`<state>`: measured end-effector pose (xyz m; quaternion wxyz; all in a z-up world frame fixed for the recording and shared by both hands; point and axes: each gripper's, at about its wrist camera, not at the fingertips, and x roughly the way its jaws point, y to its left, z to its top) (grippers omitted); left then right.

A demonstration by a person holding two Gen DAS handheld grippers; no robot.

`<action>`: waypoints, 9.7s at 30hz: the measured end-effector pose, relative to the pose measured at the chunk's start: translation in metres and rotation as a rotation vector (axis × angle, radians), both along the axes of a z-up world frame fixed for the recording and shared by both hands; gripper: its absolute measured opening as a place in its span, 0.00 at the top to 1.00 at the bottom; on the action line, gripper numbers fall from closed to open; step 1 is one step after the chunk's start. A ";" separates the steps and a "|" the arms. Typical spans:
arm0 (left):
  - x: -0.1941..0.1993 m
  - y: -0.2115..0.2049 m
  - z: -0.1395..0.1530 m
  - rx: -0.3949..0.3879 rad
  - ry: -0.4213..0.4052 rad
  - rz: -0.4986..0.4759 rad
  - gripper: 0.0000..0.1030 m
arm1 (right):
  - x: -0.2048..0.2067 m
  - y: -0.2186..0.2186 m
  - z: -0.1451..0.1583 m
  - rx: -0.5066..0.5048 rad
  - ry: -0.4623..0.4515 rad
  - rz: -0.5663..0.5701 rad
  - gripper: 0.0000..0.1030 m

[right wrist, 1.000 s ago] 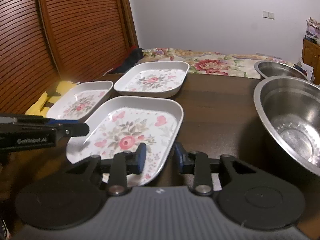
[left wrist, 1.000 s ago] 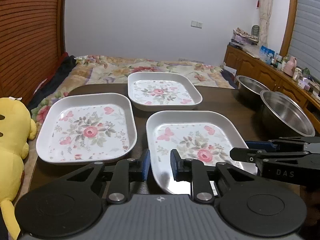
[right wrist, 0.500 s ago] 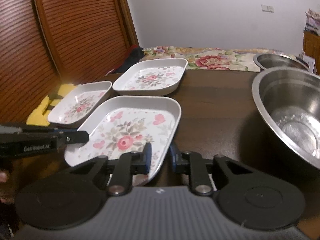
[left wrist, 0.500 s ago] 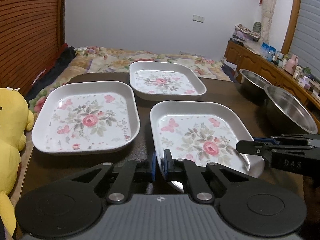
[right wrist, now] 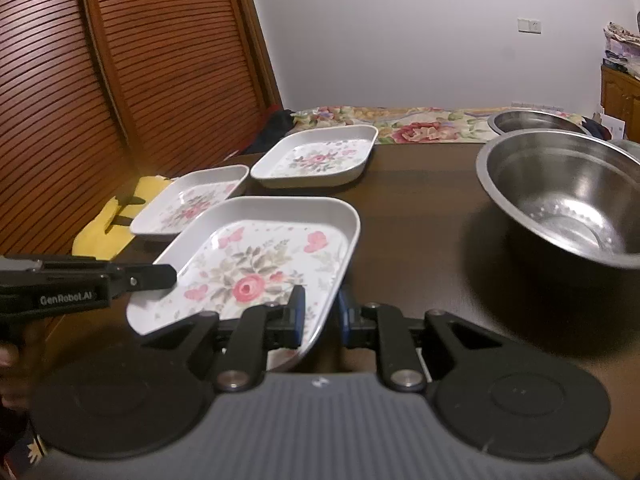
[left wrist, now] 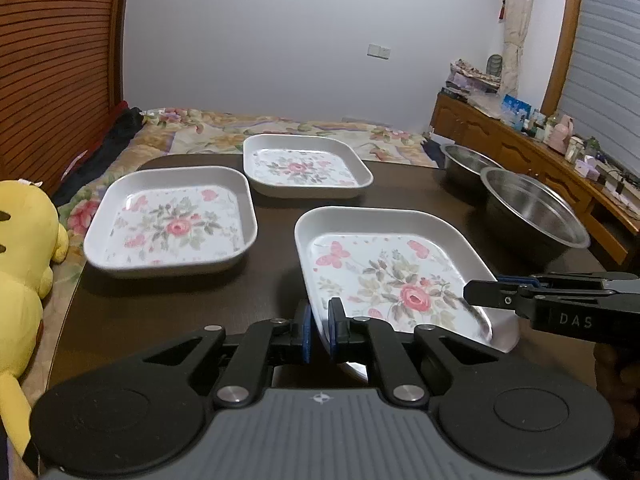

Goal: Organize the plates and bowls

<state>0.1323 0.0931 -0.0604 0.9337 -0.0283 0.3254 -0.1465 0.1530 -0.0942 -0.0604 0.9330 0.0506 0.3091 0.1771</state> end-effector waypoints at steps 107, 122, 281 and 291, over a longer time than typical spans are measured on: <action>0.111 0.140 -0.009 0.031 -0.004 0.243 0.66 | 0.141 0.139 0.014 -0.157 0.094 0.345 0.55; 0.113 0.145 -0.018 0.001 0.020 0.232 0.76 | 0.145 0.149 0.007 -0.171 0.132 0.364 0.66; -0.036 0.006 -0.008 0.062 0.014 0.025 0.85 | -0.041 -0.001 0.002 -0.006 -0.006 0.052 0.83; -0.035 0.007 0.006 0.057 -0.018 0.027 0.85 | -0.040 -0.008 0.023 -0.008 -0.050 0.052 0.83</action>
